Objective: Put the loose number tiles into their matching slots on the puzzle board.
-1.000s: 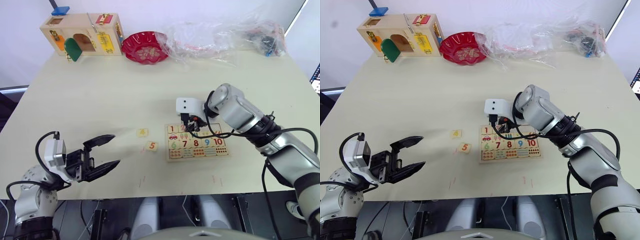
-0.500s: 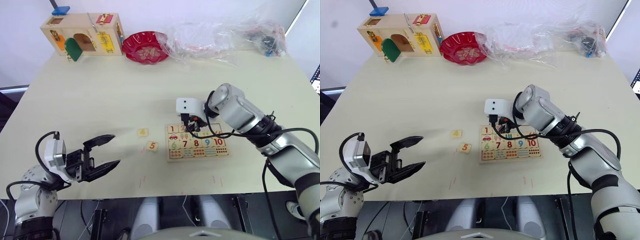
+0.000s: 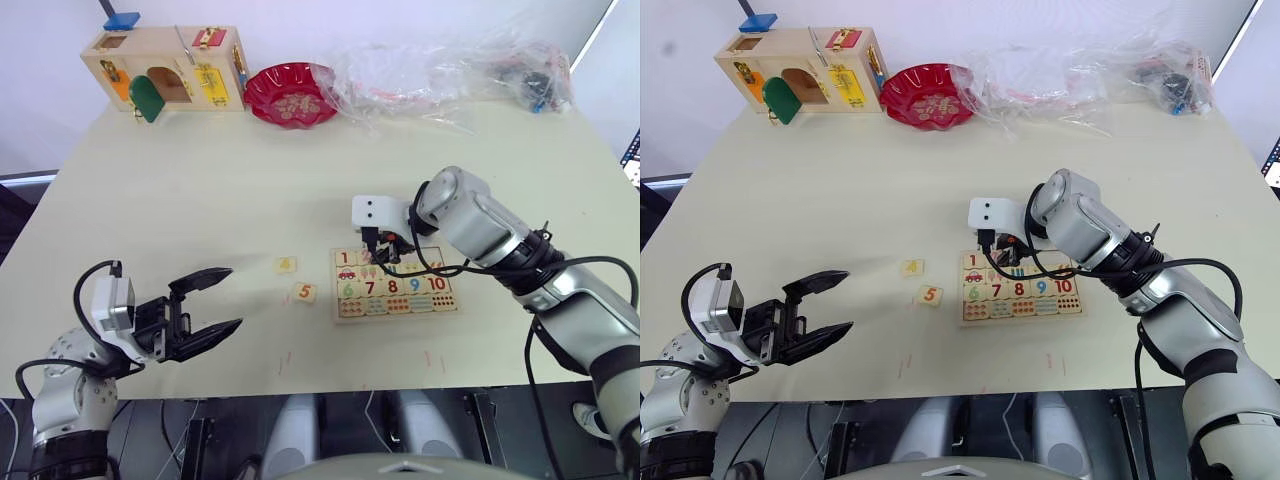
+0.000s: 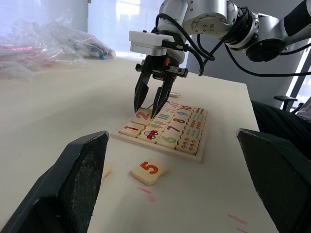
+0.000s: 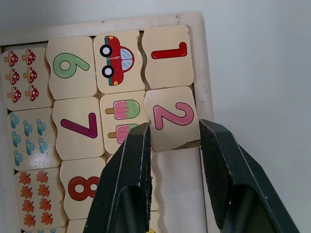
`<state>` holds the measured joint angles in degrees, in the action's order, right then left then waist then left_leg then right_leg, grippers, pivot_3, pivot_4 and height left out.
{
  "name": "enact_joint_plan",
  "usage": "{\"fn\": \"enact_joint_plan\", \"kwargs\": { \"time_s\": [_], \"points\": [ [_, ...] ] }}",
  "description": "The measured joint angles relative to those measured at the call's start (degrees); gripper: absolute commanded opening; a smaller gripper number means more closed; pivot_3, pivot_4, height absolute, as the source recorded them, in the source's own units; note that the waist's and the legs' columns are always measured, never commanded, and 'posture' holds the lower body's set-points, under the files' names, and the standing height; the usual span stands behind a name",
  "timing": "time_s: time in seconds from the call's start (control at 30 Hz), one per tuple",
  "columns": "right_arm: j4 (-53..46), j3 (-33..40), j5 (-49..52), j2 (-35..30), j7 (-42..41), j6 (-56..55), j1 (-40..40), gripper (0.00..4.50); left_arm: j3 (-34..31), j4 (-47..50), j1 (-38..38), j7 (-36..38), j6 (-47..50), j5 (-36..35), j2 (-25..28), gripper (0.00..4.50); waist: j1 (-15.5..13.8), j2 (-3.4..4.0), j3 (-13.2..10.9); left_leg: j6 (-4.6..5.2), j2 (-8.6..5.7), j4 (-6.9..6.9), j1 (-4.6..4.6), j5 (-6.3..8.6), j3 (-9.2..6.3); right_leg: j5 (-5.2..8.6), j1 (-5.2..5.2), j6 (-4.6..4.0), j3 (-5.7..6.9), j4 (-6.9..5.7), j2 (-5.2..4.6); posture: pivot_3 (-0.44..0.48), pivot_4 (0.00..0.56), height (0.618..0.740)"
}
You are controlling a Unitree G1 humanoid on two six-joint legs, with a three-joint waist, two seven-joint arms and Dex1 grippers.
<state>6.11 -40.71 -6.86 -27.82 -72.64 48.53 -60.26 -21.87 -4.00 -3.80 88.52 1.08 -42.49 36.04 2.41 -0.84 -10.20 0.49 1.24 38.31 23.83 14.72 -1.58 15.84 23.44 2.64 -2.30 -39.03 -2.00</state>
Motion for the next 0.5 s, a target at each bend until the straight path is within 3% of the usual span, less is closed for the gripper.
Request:
{"fn": "enact_joint_plan", "kwargs": {
  "time_s": [0.5],
  "points": [
    [0.10, -0.55, 0.05, -0.03, 0.02, -0.08, 0.01, 0.89, 0.00, 0.00, -0.02, -0.23, 0.00, 0.15, -0.13, 4.50, 0.00, 0.00, 0.00, 0.00, 0.00, 0.00, 0.00, 0.00, 0.00, 0.00, 0.00, 0.00, 0.00, 0.00, 0.00, 0.000, 0.150, 0.740]
  ]
}}
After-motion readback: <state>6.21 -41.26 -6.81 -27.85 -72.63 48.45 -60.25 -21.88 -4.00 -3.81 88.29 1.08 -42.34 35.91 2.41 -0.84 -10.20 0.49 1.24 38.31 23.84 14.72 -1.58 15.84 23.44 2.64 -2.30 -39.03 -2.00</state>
